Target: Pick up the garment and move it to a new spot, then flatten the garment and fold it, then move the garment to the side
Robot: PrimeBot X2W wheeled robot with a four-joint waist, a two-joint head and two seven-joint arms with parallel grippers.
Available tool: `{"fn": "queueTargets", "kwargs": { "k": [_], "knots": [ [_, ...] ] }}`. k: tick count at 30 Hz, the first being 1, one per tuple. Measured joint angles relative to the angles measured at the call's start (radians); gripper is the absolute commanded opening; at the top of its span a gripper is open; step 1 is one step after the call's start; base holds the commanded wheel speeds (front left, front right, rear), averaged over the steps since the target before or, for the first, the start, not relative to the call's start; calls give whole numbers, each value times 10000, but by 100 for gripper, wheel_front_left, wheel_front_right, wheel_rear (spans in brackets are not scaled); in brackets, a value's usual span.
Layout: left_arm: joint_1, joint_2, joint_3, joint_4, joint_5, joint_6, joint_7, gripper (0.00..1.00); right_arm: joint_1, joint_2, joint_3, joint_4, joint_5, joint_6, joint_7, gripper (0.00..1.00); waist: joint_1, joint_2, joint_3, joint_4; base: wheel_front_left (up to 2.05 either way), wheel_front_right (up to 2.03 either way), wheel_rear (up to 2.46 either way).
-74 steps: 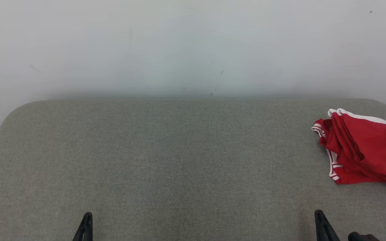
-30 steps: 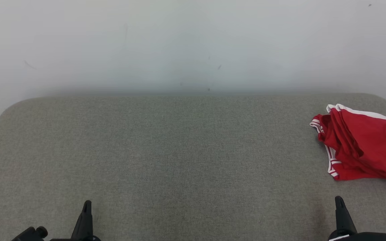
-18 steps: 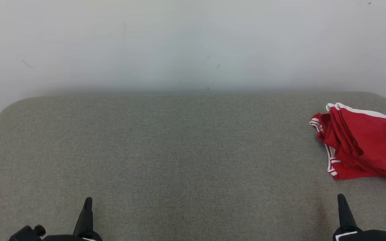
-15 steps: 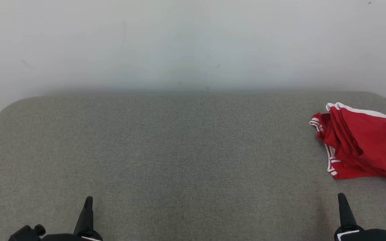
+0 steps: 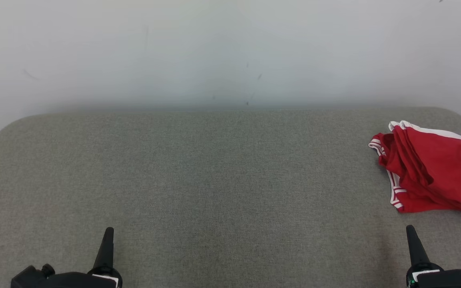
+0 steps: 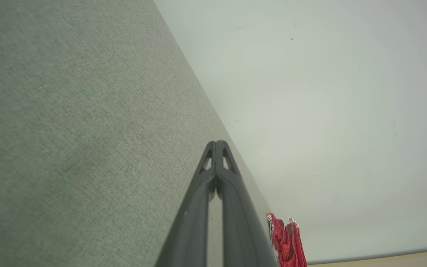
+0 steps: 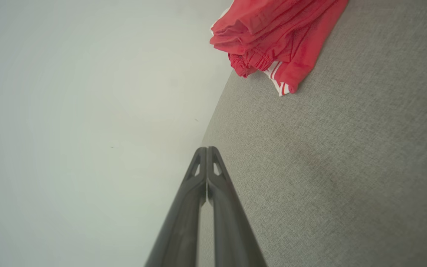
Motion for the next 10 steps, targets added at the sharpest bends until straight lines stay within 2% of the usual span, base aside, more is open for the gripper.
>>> {"fn": "queueTargets", "kwargs": {
  "k": [10],
  "knots": [
    [-75,-98,128,94,-832,-127,173,0,-163,-4,-113,-100,932,0,263,0,0,0,47,-25,0,0,0]
  ]
}}
